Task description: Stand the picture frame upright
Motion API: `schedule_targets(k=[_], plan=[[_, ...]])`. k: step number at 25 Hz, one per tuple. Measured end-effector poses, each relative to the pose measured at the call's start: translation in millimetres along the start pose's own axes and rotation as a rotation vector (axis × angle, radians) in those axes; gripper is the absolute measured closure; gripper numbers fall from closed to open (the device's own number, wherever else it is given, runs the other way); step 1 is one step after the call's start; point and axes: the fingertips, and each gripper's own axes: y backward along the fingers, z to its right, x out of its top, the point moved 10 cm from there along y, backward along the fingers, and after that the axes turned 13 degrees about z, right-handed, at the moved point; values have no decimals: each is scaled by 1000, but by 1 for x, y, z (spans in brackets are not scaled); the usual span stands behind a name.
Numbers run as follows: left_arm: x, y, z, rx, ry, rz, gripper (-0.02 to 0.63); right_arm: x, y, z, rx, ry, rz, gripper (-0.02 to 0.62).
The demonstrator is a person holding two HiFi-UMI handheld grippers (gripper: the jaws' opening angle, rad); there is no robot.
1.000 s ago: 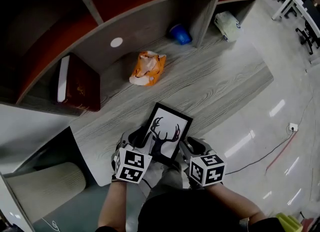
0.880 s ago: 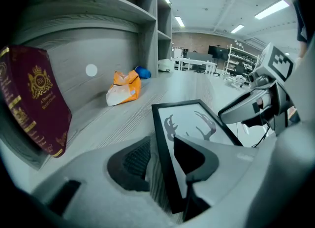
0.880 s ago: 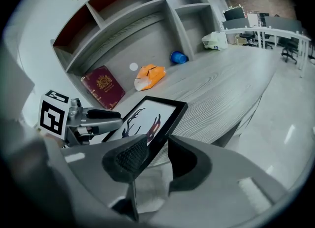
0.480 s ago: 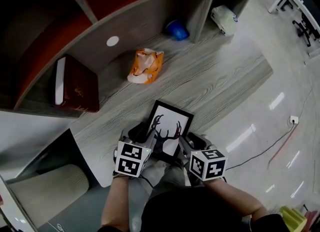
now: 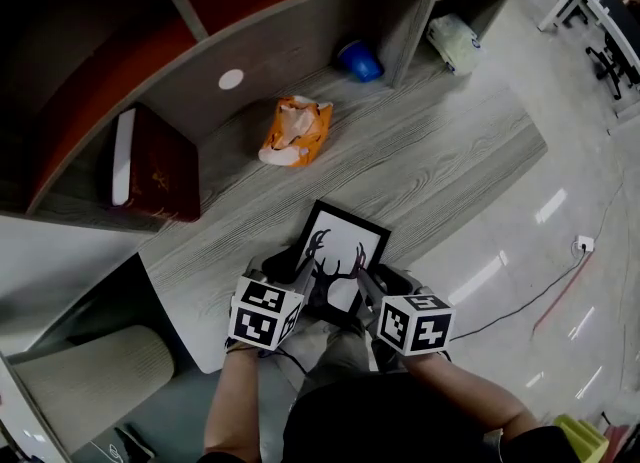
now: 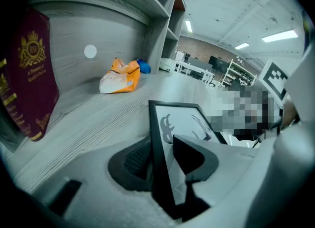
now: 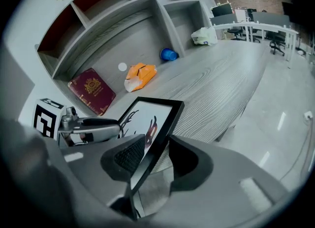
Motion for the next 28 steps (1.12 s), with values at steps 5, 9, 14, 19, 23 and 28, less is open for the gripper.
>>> schedule_targets(k=[5,9,14,19,23,28], plan=[[0,-1,0,-10,48,-6,460,1,-1,-1,-20,-25,-3,442],[0,-2,5,23,18,-11,462,1,-1,-3,-44,-35,-2,445],[-1,0,9,43,13,-8,462,0,1,-4,-96,-36,7,485],[-4,6,12,69,28,39,465,0,4,-5,-113,-56,46,514],[-5,12,12,95,53,74,468,3,4,-10,-105,-42,69,517],[-2,25,10,133,67,158,480,8,3,-17,-90,-37,110,523]])
